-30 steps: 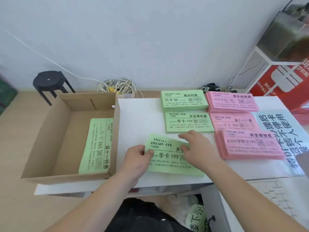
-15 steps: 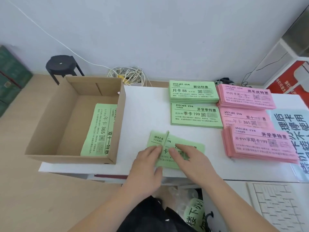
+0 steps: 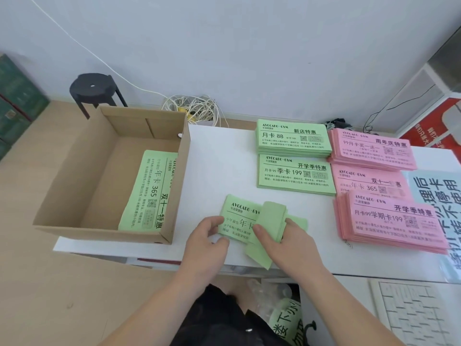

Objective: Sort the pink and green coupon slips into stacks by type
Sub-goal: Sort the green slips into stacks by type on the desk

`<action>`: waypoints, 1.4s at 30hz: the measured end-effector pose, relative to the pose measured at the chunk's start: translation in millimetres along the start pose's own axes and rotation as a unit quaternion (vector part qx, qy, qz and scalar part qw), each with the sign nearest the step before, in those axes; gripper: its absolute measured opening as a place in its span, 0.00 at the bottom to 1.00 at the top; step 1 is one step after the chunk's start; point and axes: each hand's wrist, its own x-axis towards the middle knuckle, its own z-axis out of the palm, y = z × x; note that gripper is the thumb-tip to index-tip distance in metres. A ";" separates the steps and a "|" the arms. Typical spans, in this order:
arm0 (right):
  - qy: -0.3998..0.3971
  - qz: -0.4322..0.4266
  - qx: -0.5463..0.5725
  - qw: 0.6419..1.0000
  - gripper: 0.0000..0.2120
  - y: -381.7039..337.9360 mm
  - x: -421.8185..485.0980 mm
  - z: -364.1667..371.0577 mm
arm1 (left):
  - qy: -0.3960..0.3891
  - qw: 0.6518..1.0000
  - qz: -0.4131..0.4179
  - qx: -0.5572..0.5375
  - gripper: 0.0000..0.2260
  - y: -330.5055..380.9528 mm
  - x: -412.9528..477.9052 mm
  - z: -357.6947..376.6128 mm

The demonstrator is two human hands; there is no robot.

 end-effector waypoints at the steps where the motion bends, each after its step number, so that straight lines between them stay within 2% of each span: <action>1: 0.003 0.001 -0.012 1.000 0.25 -0.7 1.0 0.8 | 0.010 1.000 0.002 -0.017 0.18 1.2 2.9 0.2; 4: 0.008 0.008 -0.025 1.000 0.26 0.6 4.8 2.5 | 0.010 0.999 0.006 -0.032 0.16 2.3 5.6 5.4; 7: 0.008 0.018 -0.029 0.999 0.24 2.3 5.9 0.8 | 0.000 1.000 0.015 -0.001 0.15 0.6 6.0 8.5; 9: 0.003 0.020 -0.028 0.999 0.22 1.5 5.2 -1.6 | 0.025 0.999 0.020 0.028 0.15 -2.1 9.7 5.9; 10: 0.001 0.020 -0.027 0.999 0.22 0.9 4.9 -2.9 | 0.051 0.995 0.035 0.077 0.18 -4.0 12.1 3.3; 12: -0.004 0.023 -0.016 1.000 0.25 -0.4 4.1 -3.9 | 0.091 0.967 0.115 0.210 0.23 -5.9 14.5 -1.4; 13: -0.005 0.025 -0.010 1.000 0.27 -1.7 3.4 -4.1 | 0.085 0.958 0.151 0.229 0.23 -6.5 15.5 -2.0; 14: -0.005 0.027 -0.003 1.000 0.31 -2.7 2.7 -4.2 | 0.050 0.962 0.164 0.213 0.22 -4.2 14.4 -1.4; 16: -0.006 0.031 0.017 0.999 0.37 -5.3 1.0 -5.9 | -0.062 0.982 0.114 0.139 0.20 1.2 7.3 4.1; 17: -0.010 0.032 0.023 0.999 0.37 -7.6 -0.3 -7.2 | -0.111 0.986 0.075 0.099 0.21 2.1 4.4 7.5; 19: -0.021 0.023 0.018 0.999 0.33 -12.8 -1.7 -9.4 | -0.145 0.986 0.048 0.065 0.24 2.6 1.5 13.0; 23: -0.015 0.013 0.002 1.000 0.36 -12.2 -0.9 -10.1 | -0.142 0.988 0.048 0.041 0.24 3.7 1.5 16.1; 28: -0.017 0.010 -0.007 1.000 0.41 -8.7 -0.6 -11.3 | -0.108 0.992 0.053 0.033 0.14 9.6 0.4 12.5; 31: -0.009 0.006 -0.028 1.000 0.37 -10.3 -2.0 -7.8 | -0.089 0.995 0.038 -0.021 0.09 17.0 -1.8 8.6; 33: -0.004 0.000 -0.055 0.998 0.33 -12.3 -3.1 -4.7 | -0.042 0.998 0.013 -0.044 0.13 15.5 -2.1 5.5; 34: -0.007 -0.003 -0.061 0.998 0.34 -13.3 -4.0 -3.1 | -0.018 0.999 0.004 -0.026 0.18 13.3 -1.6 3.2; 35: -0.012 -0.007 -0.066 0.998 0.37 -14.0 -5.5 -1.9 | 0.001 1.000 -0.002 0.001 0.26 9.3 -0.2 1.4; 37: -0.024 -0.021 -0.084 0.996 0.46 -15.1 -8.5 -0.3 | 0.007 1.000 -0.017 0.014 0.33 3.8 1.8 -0.7; 39: -0.039 -0.027 -0.101 0.994 0.52 -14.9 -10.2 -0.9 | 0.009 0.999 -0.031 -0.016 0.29 4.0 1.4 0.6; 42: -0.062 -0.017 -0.103 0.993 0.55 -14.1 -10.0 -7.2 | -0.009 0.997 -0.043 -0.064 0.11 10.9 -1.2 2.4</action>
